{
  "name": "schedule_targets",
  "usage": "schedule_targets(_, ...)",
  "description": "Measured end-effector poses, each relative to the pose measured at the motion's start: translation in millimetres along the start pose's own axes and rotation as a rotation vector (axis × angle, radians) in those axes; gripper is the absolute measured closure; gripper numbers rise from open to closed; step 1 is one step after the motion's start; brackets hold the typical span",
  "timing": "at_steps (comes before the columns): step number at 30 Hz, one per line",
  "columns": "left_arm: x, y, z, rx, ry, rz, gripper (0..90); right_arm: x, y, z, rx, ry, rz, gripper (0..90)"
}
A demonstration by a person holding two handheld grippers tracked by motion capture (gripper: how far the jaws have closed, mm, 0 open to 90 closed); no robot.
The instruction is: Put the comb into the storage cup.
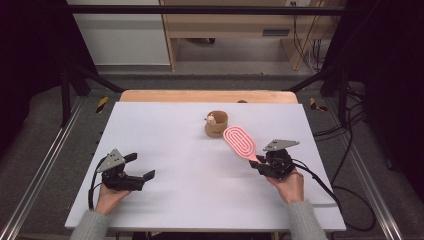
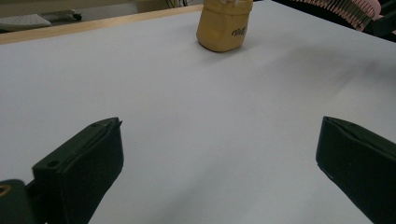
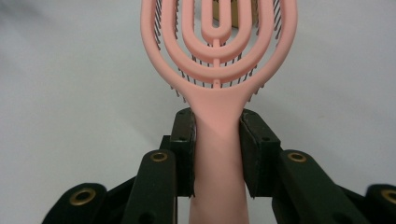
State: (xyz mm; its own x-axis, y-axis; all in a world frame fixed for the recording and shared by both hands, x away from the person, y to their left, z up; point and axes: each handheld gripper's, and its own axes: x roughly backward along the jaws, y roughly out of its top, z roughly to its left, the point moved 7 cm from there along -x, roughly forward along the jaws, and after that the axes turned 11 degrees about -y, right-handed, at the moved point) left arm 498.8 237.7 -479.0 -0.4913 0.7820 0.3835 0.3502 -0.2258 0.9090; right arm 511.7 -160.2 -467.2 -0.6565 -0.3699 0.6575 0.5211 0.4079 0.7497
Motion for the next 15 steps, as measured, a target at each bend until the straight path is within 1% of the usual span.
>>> schedule_targets(9, -4.4, 2.7, -5.2, 0.004, -0.005, -0.002, 0.7, 3.3, 4.8, 5.7, -0.004, 0.017, -0.033, 69.2)
schedule_targets(13, -6.0, 3.6, -7.2, 0.007, -0.006, -0.001, 0.7, 4.0, 6.2, 7.9, 0.004, 0.021, -0.039, 69.2)
schedule_targets(15, -8.1, 4.6, -9.7, 0.01, -0.009, 0.0, 0.7, 4.5, 7.6, 10.8, 0.004, 0.031, -0.045, 69.2)
